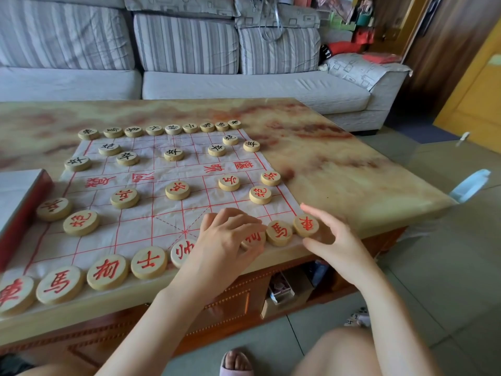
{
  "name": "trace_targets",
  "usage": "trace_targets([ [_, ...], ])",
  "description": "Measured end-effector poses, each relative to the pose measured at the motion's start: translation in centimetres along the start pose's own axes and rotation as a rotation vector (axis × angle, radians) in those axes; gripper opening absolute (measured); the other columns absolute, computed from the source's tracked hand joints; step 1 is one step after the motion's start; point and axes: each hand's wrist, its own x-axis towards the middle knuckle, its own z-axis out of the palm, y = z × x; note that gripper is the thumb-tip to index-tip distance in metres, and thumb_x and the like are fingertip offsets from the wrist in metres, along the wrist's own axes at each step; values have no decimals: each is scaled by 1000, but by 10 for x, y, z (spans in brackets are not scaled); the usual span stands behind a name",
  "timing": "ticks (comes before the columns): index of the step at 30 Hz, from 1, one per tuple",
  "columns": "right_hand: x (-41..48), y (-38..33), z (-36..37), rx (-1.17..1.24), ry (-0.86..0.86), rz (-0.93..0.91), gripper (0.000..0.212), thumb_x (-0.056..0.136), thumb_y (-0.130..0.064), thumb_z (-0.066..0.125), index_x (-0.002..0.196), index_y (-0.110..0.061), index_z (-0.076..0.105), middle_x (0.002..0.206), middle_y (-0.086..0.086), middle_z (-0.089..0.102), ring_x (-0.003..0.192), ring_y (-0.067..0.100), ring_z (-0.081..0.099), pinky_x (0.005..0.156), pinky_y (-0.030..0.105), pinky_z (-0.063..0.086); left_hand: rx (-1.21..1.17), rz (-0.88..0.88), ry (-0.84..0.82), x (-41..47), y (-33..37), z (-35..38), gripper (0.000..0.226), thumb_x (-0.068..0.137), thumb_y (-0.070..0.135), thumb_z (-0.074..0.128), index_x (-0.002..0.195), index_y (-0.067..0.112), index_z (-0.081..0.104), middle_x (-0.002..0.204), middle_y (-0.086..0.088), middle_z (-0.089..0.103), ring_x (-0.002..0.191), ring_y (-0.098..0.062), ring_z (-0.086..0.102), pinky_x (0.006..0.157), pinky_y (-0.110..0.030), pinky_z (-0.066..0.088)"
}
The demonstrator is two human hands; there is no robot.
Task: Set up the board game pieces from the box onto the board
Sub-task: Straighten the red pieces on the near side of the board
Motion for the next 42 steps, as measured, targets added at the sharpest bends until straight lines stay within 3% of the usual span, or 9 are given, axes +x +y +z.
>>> trace_targets([
  [4, 1, 6, -3, -10, 11, -14, 55, 81, -11, 61, 123, -46, 53, 130, -15, 52, 127, -1, 41, 110, 27, 31, -24, 51, -32, 0, 3, 1, 32, 84, 41, 54, 112, 31, 65, 119, 18, 62, 114, -12, 50, 88, -25, 24],
  [11, 8, 4, 8, -104, 206, -8, 49, 70, -28, 78, 114, -34, 57, 114, -10, 54, 110, 13, 46, 92, 27, 36, -18, 104, -33, 0, 5, 6, 32, 85, 36, 58, 116, 29, 64, 117, 18, 63, 112, -14, 54, 87, -34, 38],
  [14, 5, 6, 4, -15, 170, 33, 62, 69, -33, 78, 124, -42, 50, 123, -14, 48, 118, 4, 43, 97, 23, 31, -31, 97, -29, 0, 3, 9, 31, 86, 36, 59, 116, 30, 63, 117, 19, 62, 112, -13, 53, 88, -33, 37],
  [18, 1, 9, -3, 108, 17, -8, 63, 82, -17, 68, 131, -47, 42, 126, -31, 54, 123, -15, 39, 99, 15, 24, -40, 85, -35, -1, 2, 10, 31, 87, 37, 57, 118, 31, 62, 119, 20, 61, 113, -11, 52, 90, -32, 38],
  [24, 3, 6, 5, -20, 185, 12, 52, 69, -22, 80, 112, -38, 54, 109, -15, 56, 112, 9, 45, 88, 19, 33, -45, 87, -30, -1, 4, 9, 32, 86, 35, 56, 116, 28, 64, 118, 16, 63, 112, -13, 54, 89, -33, 38],
  [27, 2, 5, 4, -48, 178, 49, 62, 66, -33, 81, 120, -38, 50, 121, -13, 50, 117, 9, 42, 99, 29, 32, -39, 88, -35, -1, 4, 9, 32, 86, 34, 58, 117, 29, 63, 119, 16, 62, 112, -13, 54, 90, -33, 38],
  [29, 0, 5, 1, 19, 119, 65, 71, 69, -31, 80, 130, -38, 45, 129, -19, 51, 125, 3, 39, 104, 26, 27, -35, 95, -29, -3, 3, 9, 32, 86, 33, 58, 117, 29, 63, 119, 17, 62, 111, -13, 54, 89, -33, 39],
  [36, 2, 6, 4, 30, 153, 39, 60, 72, -18, 78, 123, -36, 51, 111, -21, 63, 121, 7, 45, 104, 27, 29, 9, 100, -20, -3, 1, 8, 30, 84, 32, 63, 114, 27, 64, 118, 12, 63, 110, -14, 55, 86, -30, 36],
  [42, 5, 5, 8, 60, 177, 51, 57, 68, -18, 80, 115, -36, 54, 114, -9, 59, 107, -4, 47, 87, 9, 32, 8, 47, -8, -4, -2, 1, 28, 84, 40, 59, 108, 29, 67, 113, 15, 65, 110, -11, 54, 89, -27, 32],
])
